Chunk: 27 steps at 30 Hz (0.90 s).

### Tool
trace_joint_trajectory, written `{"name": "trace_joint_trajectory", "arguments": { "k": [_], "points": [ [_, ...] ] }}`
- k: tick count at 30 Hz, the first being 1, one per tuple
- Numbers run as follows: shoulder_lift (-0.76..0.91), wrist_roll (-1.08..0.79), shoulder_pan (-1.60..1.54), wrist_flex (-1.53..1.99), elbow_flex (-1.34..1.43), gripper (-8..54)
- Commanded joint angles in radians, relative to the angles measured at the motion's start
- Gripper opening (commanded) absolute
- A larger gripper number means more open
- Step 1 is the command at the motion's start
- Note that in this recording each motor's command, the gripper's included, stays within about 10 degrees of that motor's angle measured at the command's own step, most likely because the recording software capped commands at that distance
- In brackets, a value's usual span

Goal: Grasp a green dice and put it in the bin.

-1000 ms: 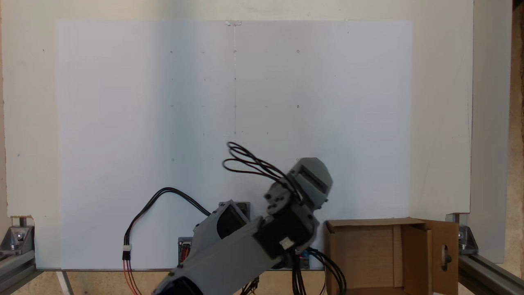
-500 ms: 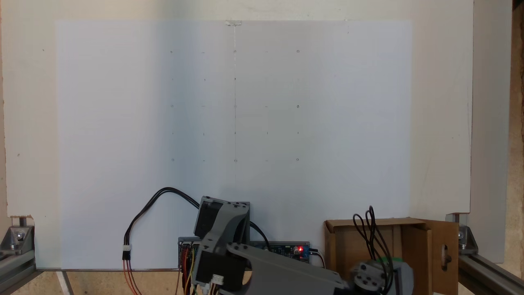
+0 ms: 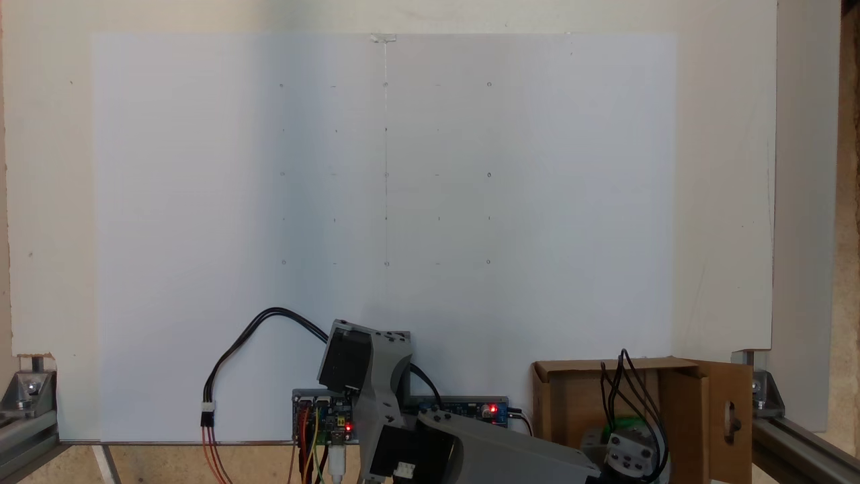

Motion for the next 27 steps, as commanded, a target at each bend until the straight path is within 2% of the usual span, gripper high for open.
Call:
{"name": "trace_joint_trajectory", "arguments": {
  "k": [1, 6, 12, 17, 19, 27],
  "points": [
    [0.008, -0.057, 0.003, -0.031, -0.038, 33.8],
    [0.014, -0.049, 0.008, -0.044, -0.038, 36.7],
    [0.195, 0.11, -0.106, -0.044, -0.038, 37.0],
    [0.279, 0.29, -0.325, -0.046, -0.038, 37.2],
    [0.29, 0.348, -0.436, -0.044, -0.038, 40.7],
    [0.433, 0.407, -0.933, -0.044, 0.02, 43.5]
  ]
}}
